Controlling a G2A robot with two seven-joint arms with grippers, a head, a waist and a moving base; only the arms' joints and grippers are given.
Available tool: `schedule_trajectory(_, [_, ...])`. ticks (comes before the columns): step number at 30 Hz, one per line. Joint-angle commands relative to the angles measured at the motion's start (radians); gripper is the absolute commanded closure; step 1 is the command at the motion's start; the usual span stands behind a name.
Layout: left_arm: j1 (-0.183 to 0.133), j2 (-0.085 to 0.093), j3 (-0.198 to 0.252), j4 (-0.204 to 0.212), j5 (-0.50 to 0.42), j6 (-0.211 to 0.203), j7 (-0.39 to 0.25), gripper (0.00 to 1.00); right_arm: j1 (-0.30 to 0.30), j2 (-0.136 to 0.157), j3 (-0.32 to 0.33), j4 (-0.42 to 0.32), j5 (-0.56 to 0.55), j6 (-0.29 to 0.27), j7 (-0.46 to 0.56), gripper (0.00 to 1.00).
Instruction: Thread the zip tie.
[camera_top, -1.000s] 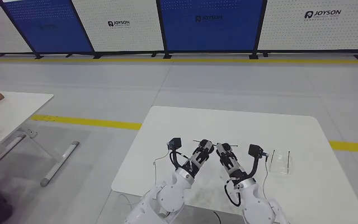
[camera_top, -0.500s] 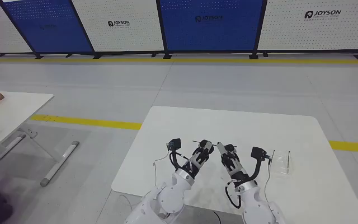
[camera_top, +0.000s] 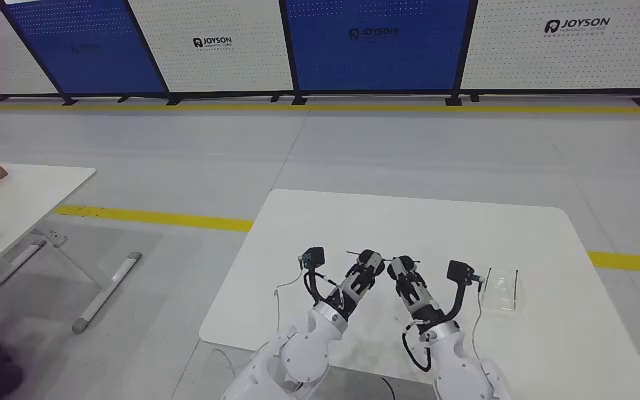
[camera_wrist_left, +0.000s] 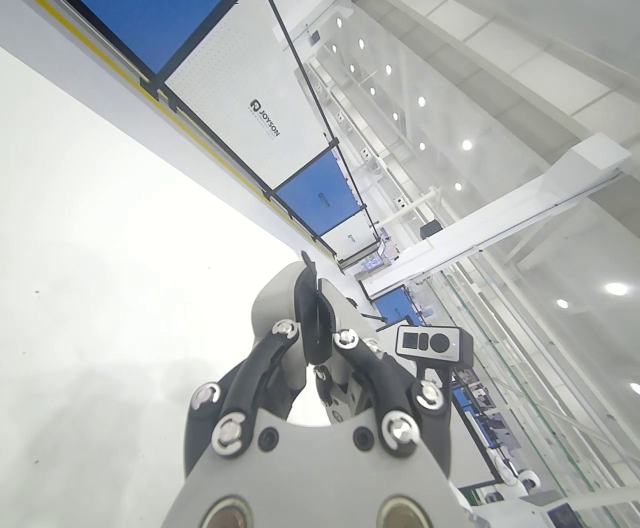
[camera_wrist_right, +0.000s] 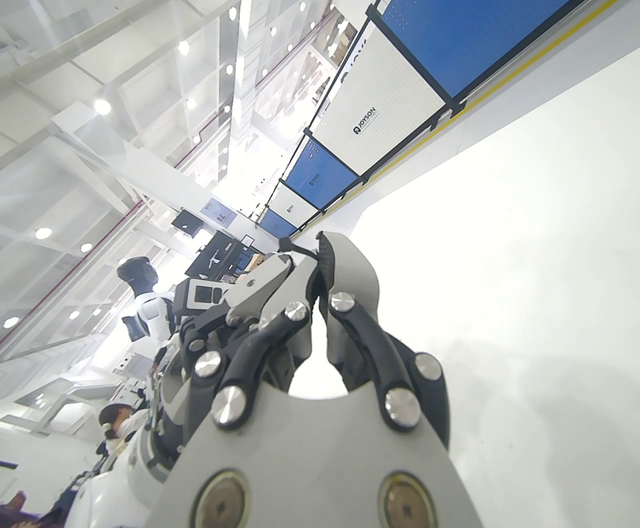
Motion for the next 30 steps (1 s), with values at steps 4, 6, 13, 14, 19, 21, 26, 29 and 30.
schedule_trajectory(4, [0.001,0.001,0.000,-0.004,-0.004,0.001,-0.009,1.00,0.006,0.002,0.003,0.003,0.011,0.000,0.016,1.00])
schedule_trajectory(6, [0.001,0.002,0.000,-0.004,-0.004,0.002,-0.010,1.00,0.007,0.003,0.003,0.005,0.012,-0.001,0.018,1.00])
schedule_trajectory(13, [-0.001,0.002,0.002,0.002,-0.002,0.004,0.002,0.29,0.007,0.006,0.004,0.007,0.007,-0.001,0.016,1.00])
schedule_trajectory(14, [-0.001,0.002,0.003,0.002,-0.002,0.004,0.005,0.00,0.007,0.006,0.004,0.007,0.006,-0.001,0.015,1.00])
schedule_trajectory(19, [-0.001,0.001,0.006,0.004,-0.004,0.002,0.018,0.00,0.007,0.007,0.000,0.009,-0.004,0.003,0.011,1.00])
schedule_trajectory(21, [0.000,0.001,0.006,0.004,-0.010,-0.003,0.024,0.00,0.007,0.008,-0.001,0.011,-0.007,0.007,0.007,1.00])
schedule_trajectory(26, [0.003,0.001,-0.001,0.003,-0.020,-0.010,0.030,0.00,0.011,0.008,-0.001,0.021,-0.012,0.021,-0.007,1.00])
schedule_trajectory(29, [0.005,0.002,-0.005,0.005,-0.020,-0.013,0.031,0.29,0.013,0.008,-0.001,0.026,-0.014,0.024,-0.012,1.00])
schedule_trajectory(30, [0.005,0.003,-0.006,0.005,-0.019,-0.013,0.031,0.36,0.013,0.009,-0.001,0.027,-0.014,0.024,-0.013,1.00])
